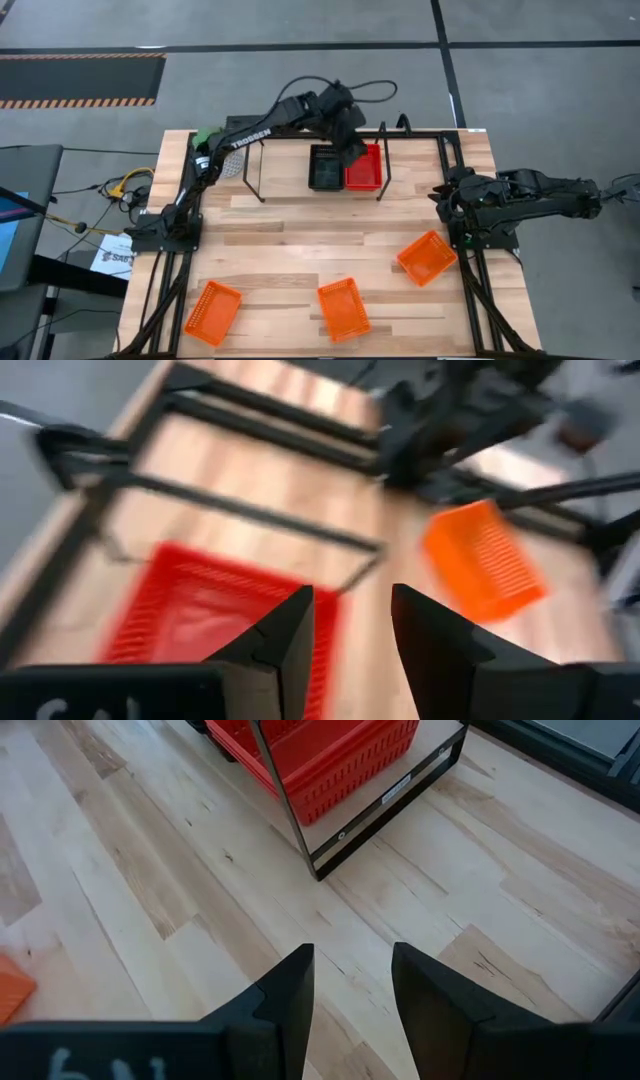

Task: Stack baskets on shelf by color
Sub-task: Put the top right orange bin on the shelf

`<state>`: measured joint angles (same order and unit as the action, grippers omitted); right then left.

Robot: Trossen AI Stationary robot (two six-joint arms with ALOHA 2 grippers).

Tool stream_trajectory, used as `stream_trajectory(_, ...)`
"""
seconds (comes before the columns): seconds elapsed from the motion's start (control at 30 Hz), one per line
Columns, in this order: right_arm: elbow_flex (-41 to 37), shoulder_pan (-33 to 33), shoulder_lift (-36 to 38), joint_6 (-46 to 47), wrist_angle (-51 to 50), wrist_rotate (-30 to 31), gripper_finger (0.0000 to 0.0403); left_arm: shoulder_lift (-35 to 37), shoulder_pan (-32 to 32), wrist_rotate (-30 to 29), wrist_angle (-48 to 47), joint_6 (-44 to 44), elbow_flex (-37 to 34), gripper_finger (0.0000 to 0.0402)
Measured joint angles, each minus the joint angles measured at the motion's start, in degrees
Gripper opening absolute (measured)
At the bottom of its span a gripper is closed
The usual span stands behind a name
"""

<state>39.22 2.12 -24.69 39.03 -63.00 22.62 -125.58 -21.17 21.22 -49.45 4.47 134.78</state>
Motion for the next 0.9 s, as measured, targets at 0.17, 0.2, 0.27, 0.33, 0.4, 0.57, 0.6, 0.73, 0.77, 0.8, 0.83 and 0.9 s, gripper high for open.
stream_trajectory(0.17,0.0,0.0,0.0,0.0,0.0,0.0,0.0159,0.0,7.0,-4.7,4.4,5.0,0.0,0.0122)
stream_trajectory(0.2,0.0,0.0,0.0,0.0,0.0,0.0,0.0159,-0.1,8.5,-6.7,5.7,5.6,0.0,0.0122)
stream_trajectory(0.27,0.0,0.0,0.0,0.0,0.0,0.0,0.0159,-0.1,11.6,-11.5,8.2,6.7,0.0,0.0122)
stream_trajectory(0.33,0.0,0.0,0.0,0.0,0.0,0.0,0.0159,-0.5,14.5,-17.4,10.4,6.8,0.0,0.0122)
stream_trajectory(0.4,0.0,0.0,0.0,0.0,0.0,0.0,0.0159,-1.5,17.2,-23.2,12.8,7.3,0.0,0.0122)
stream_trajectory(0.57,0.0,0.0,0.0,0.0,0.0,-0.1,0.0159,-5.2,22.4,-30.3,16.7,13.2,-0.1,0.0122)
stream_trajectory(0.6,0.0,0.0,0.0,0.0,0.0,-0.1,0.0159,-6.2,23.2,-30.7,18.0,14.3,-0.1,0.0122)
stream_trajectory(0.73,0.0,0.0,0.0,0.0,0.0,-0.1,0.0159,-11.5,25.5,-30.9,22.8,16.6,-0.2,0.0123)
stream_trajectory(0.77,0.0,0.0,0.0,0.0,0.0,-0.1,0.0159,-12.9,25.9,-31.0,25.7,17.3,-0.2,0.0123)
stream_trajectory(0.8,0.0,0.0,0.0,0.0,0.0,-0.1,0.0159,-14.1,26.2,-31.1,28.0,18.1,-0.2,0.0123)
stream_trajectory(0.83,0.0,0.0,0.0,0.0,0.0,-0.1,0.0159,-15.3,26.6,-31.3,29.9,19.1,-0.1,0.0123)
stream_trajectory(0.9,0.0,0.0,0.0,0.0,0.0,-0.1,0.0159,-18.0,27.1,-31.4,35.3,20.5,0.0,0.0122)
